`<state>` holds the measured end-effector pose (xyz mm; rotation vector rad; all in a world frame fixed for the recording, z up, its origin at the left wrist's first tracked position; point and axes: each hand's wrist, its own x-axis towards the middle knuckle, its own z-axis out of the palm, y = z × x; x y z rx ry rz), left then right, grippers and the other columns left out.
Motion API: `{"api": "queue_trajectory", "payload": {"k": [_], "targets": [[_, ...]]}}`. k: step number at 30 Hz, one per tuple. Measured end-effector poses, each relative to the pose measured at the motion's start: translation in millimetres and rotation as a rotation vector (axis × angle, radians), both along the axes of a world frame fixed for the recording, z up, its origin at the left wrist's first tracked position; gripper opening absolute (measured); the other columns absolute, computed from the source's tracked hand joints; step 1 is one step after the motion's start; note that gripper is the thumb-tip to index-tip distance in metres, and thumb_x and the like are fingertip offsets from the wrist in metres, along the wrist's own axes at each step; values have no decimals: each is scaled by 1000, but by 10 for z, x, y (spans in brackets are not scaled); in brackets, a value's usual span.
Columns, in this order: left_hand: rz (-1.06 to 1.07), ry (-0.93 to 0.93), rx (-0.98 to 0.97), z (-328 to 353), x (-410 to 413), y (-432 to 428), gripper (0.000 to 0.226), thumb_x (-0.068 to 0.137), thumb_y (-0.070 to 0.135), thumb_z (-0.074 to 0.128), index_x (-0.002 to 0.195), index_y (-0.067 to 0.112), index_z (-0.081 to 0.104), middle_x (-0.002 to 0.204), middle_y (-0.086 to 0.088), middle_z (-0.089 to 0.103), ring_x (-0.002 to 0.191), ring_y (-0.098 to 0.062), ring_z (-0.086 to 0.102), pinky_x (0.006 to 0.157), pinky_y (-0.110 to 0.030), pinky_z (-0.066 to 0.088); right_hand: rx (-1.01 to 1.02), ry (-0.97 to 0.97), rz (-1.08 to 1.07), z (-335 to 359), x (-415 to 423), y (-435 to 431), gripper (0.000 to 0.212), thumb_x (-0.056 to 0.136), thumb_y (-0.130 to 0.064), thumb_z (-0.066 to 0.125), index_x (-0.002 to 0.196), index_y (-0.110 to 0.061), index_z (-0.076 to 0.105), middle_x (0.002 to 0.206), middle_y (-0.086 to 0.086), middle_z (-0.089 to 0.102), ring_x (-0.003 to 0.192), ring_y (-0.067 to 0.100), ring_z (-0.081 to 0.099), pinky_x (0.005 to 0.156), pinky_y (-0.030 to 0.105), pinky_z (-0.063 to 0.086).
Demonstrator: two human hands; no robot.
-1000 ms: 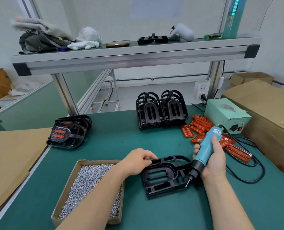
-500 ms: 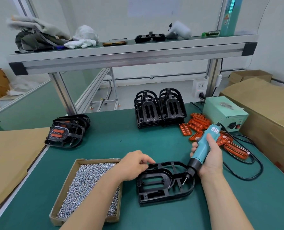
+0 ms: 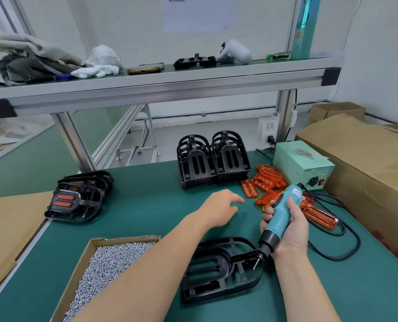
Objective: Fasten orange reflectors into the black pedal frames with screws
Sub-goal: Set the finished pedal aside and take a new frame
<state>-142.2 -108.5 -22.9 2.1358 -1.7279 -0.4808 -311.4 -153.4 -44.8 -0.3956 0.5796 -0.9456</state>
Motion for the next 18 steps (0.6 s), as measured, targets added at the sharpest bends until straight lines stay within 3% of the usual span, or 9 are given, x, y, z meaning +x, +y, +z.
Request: {"api": "queue_trajectory", "payload": {"k": [6,10,13,15,18], "targets": [[-117,-103,2,-140,-73,-432,64,93,-7,43,151,20,39,158,-1,33,143,-23,32,117,-38,29,39,-56,-7,-52,46,-28,33,95,-44,56,87,-12,59,67,3,54,51,12,48,40,19,39],[-147,-250,136,-177,-44,-651,76,92,-2,43,157,27,17,165,2,12,149,-22,18,117,-45,29,50,-82,2,-56,81,-74,32,94,-44,58,89,-12,59,67,4,54,50,12,48,39,19,39],[-160,-288,140,-125,-62,-685,62,91,2,45,148,25,35,157,-2,31,139,-27,37,109,-45,37,37,-81,4,-39,101,-126,32,95,-43,57,88,-12,58,66,5,53,50,13,47,38,20,38],[-135,-240,112,-98,-73,-618,46,90,2,47,133,19,48,140,-6,49,123,-31,51,100,-43,43,23,-72,12,-42,112,-136,32,95,-43,56,88,-12,58,66,4,53,50,13,47,39,20,38],[-105,-217,51,-79,-61,-446,17,93,15,56,110,12,60,118,-10,60,107,-31,56,89,-39,45,2,-57,24,-59,117,-136,33,96,-44,55,86,-12,58,66,4,54,50,12,47,39,19,38]]}}
